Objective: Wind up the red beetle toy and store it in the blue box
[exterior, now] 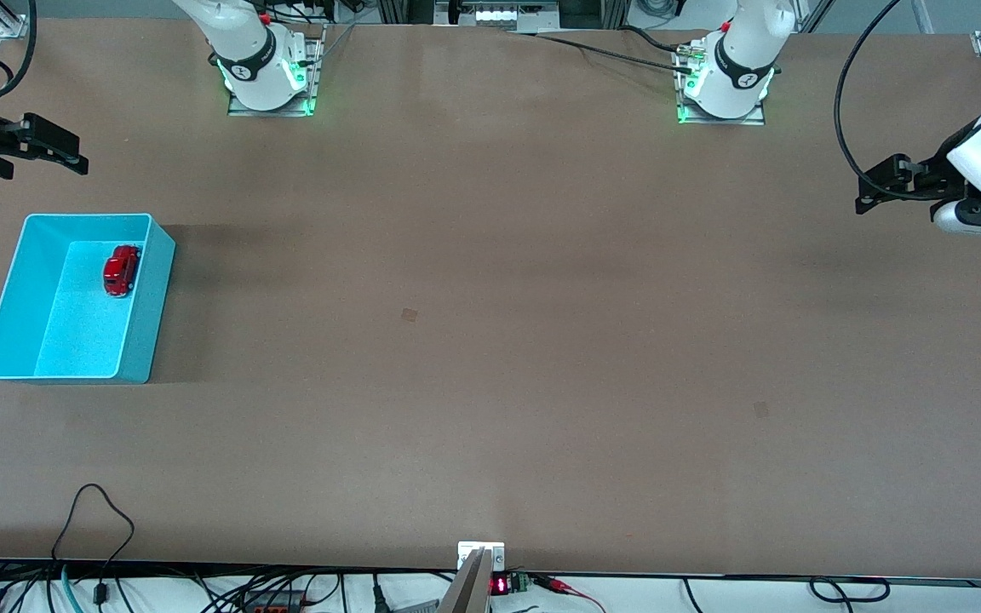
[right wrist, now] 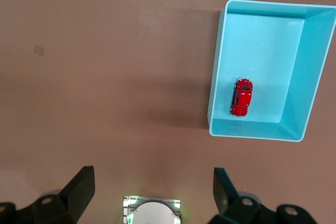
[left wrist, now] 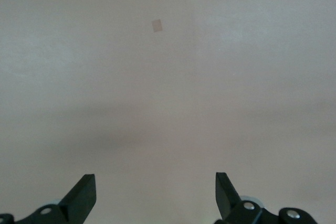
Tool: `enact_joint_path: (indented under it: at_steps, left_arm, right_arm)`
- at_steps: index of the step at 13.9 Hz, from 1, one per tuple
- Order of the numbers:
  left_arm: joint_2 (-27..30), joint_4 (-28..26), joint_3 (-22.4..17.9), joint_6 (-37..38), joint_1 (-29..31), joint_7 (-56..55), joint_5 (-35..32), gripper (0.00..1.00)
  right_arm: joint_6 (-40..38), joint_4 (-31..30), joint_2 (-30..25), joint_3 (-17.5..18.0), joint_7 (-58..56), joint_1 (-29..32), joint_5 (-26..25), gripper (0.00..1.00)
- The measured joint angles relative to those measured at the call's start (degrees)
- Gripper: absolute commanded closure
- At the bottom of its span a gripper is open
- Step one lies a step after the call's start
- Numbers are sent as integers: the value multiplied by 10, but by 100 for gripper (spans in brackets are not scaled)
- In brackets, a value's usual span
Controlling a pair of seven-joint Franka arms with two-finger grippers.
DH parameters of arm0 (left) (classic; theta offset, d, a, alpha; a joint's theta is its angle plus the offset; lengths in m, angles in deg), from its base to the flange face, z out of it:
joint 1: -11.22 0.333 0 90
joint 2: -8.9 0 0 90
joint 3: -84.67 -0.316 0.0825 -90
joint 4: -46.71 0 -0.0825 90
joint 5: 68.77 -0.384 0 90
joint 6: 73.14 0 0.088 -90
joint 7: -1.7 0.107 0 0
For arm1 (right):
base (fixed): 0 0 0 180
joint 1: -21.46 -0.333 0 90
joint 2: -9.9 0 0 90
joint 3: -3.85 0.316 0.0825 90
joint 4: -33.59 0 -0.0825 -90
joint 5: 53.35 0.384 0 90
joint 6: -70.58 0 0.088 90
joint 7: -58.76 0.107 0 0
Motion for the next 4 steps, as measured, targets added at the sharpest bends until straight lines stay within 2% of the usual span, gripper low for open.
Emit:
enact_joint_path:
  at_steps: [4]
  left_arm:
    - [0, 0, 0, 0, 0, 0, 0, 0]
  right_arm:
    - [0, 0, 14, 2, 0, -10, 0, 0]
